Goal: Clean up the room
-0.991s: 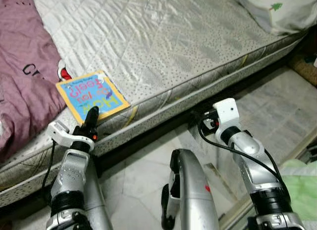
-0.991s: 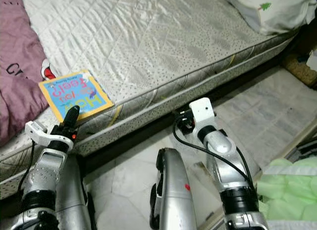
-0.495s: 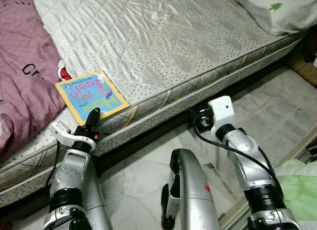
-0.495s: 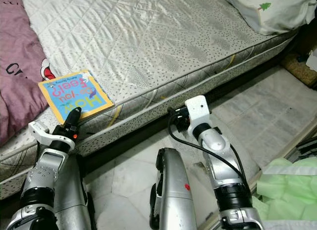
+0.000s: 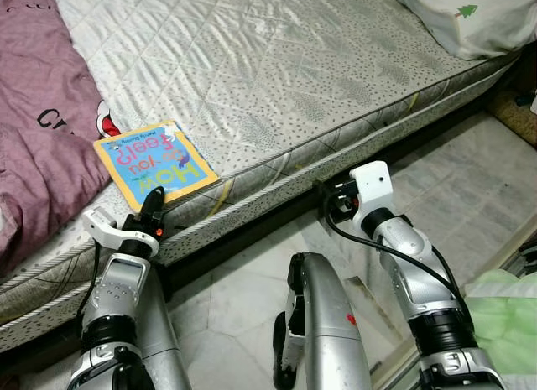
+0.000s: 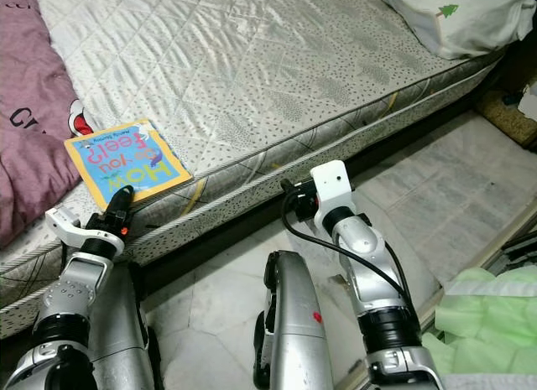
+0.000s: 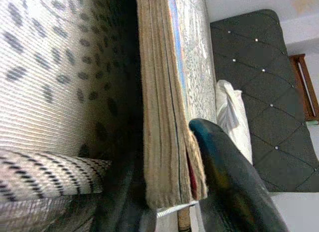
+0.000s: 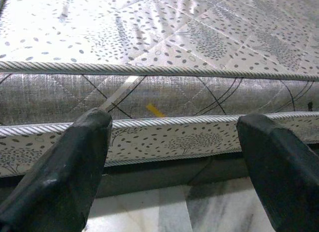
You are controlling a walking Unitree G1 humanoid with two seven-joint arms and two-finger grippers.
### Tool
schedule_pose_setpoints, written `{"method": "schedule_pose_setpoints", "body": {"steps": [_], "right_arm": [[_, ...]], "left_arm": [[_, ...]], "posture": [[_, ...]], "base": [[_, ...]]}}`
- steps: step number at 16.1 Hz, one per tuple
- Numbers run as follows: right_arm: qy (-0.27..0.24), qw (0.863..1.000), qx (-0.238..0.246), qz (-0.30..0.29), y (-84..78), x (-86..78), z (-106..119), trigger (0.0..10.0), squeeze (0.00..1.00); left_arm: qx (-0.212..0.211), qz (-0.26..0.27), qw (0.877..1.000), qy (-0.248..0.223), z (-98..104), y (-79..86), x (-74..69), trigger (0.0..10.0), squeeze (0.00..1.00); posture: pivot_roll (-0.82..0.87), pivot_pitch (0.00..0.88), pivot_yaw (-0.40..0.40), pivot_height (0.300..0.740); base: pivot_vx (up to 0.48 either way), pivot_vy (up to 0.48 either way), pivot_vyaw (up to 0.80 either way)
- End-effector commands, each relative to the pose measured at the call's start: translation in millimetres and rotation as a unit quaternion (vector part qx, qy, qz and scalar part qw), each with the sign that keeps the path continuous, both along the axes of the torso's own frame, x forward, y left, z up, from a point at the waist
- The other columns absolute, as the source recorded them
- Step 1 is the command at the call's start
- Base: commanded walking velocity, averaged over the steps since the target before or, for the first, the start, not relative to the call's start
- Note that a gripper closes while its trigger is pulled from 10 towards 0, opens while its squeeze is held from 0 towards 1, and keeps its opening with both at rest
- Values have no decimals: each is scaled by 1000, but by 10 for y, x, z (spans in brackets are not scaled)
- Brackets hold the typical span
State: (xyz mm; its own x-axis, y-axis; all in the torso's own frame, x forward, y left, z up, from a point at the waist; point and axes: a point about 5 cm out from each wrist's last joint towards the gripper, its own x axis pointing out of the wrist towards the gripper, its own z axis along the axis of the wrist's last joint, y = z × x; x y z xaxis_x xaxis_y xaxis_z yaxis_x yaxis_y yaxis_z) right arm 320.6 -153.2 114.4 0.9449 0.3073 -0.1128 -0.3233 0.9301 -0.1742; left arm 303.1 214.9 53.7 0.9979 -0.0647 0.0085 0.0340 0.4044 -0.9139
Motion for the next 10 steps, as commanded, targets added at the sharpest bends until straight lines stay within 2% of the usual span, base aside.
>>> {"method": "schedule_pose_setpoints", "body": {"steps": [1,3,5,7,10], "right_arm": [[2,1000,-5,-3,-19,1,-18,10000,0],[1,1000,-4,-2,-9,10,-21,10000,0],[-1,1000,3,0,52,45,-28,10000,0],[-3,1000,7,0,86,66,-30,10000,0],[-9,1000,26,-4,203,145,-18,10000,0]], "left_arm": [[-3,-2,1000,3,-22,-3,-6,0,0],[-1,-2,1000,2,-16,7,0,0,0],[34,7,999,6,7,54,16,0,0],[40,11,999,6,20,80,27,0,0],[92,31,995,1,165,179,130,0,0]], "posture": [[-83,149,-126,509],[-77,145,-124,509],[-51,131,-112,509],[-36,123,-104,509],[0,89,-82,509]], "base": [[0,0,0],[0,0,0],[0,0,0],[0,0,0],[0,0,0]]}}
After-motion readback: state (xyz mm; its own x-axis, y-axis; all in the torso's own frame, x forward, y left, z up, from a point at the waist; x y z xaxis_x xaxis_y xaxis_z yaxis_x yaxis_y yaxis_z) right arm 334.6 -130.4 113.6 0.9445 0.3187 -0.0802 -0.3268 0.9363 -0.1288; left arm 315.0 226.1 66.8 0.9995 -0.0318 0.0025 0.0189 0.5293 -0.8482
